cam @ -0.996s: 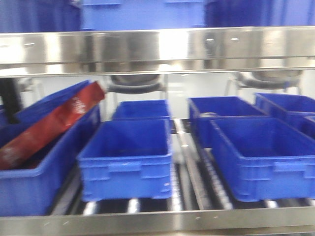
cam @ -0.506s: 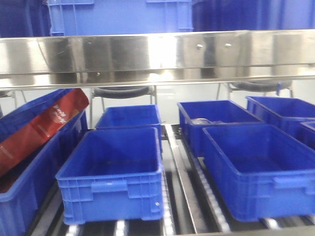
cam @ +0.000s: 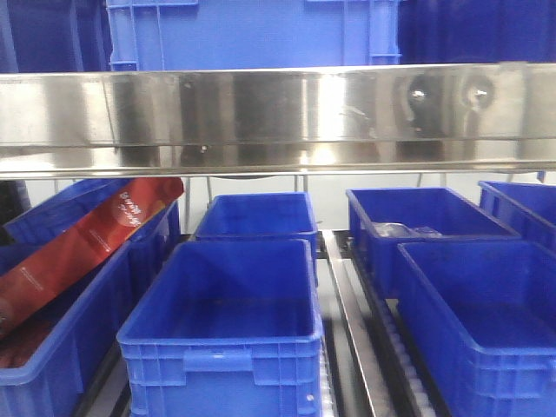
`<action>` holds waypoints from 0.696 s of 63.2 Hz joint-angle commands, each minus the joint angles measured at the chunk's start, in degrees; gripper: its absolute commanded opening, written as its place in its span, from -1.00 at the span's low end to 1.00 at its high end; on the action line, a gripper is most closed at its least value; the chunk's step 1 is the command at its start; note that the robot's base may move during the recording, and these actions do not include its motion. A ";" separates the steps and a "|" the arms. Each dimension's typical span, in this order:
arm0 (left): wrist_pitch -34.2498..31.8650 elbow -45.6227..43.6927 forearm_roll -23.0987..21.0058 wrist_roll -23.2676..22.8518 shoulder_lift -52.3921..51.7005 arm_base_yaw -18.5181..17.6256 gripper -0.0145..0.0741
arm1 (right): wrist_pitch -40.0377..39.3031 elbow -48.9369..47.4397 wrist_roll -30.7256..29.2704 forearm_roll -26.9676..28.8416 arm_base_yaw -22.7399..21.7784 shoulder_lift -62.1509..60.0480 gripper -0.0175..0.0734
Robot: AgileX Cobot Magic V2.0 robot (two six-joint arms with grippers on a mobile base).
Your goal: Place valve from conveyor to right shelf box
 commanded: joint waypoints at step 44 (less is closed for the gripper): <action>-3.24 -0.83 -0.31 -0.42 -0.83 0.05 -0.92 | -3.47 -1.15 -0.49 -0.17 -0.10 -1.05 -0.95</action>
